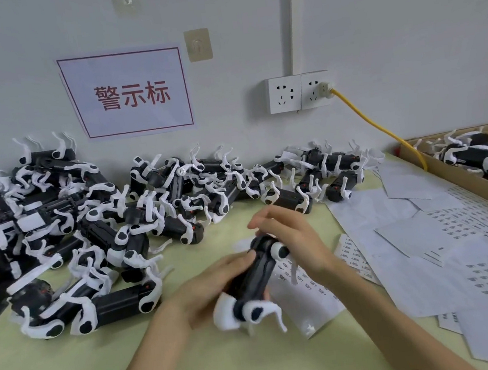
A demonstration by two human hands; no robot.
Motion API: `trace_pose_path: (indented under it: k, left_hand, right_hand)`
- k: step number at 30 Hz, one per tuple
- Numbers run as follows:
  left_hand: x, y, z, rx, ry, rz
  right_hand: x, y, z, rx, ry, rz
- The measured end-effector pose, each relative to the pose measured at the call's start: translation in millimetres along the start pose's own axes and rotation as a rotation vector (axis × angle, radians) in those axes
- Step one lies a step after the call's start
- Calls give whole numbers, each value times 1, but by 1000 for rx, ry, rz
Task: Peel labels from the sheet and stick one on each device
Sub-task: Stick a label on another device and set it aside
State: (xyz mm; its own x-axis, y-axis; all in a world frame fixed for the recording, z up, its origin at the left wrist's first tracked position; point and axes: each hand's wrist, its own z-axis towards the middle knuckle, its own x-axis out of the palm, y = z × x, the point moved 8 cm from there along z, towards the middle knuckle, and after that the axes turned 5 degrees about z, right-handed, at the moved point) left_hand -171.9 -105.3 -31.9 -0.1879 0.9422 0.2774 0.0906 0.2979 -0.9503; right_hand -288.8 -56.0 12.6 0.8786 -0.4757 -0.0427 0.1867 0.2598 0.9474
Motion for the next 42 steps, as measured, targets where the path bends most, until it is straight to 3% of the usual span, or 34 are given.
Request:
trace_pose_path:
  k: [2, 4, 6, 8, 10, 14, 17, 22, 27, 34, 42]
  left_hand:
    - [-3, 2, 1, 7, -23, 102]
    - [-16, -6, 1, 65, -124, -51]
    - [-33, -15, 0, 141, -212, -230]
    - [-46, -21, -4, 203, -276, -361]
    - [-58, -24, -8, 253, -347, -454]
    - [-62, -24, -10, 296, -431, -501]
    - [-65, -24, -12, 305, -455, -464]
    - [-70, -22, -15, 316, -479, -487]
    - [-58, -14, -13, 249, -472, -368]
    - [-44, -12, -7, 165, -450, -193]
    - [-33, -14, -7, 177, -349, -77]
  right_hand:
    - [-6, -7, 2, 27, -84, -88]
    - [-18, -14, 3, 55, -132, -218]
    - [-24, -27, 6, 90, -7, -595]
    - [-21, -49, 3, 178, 221, -909]
    - [-16, -64, -1, 255, 342, -988]
    - [-14, -64, 4, 207, 301, -1011]
    - [-12, -59, 3, 183, 275, -942]
    - [-12, -38, 2, 83, 40, -591]
    - [-18, -21, -4, 9, -45, -321]
    - [-25, -9, 0, -58, -198, -215]
    - [-29, -4, 2, -112, -228, -151]
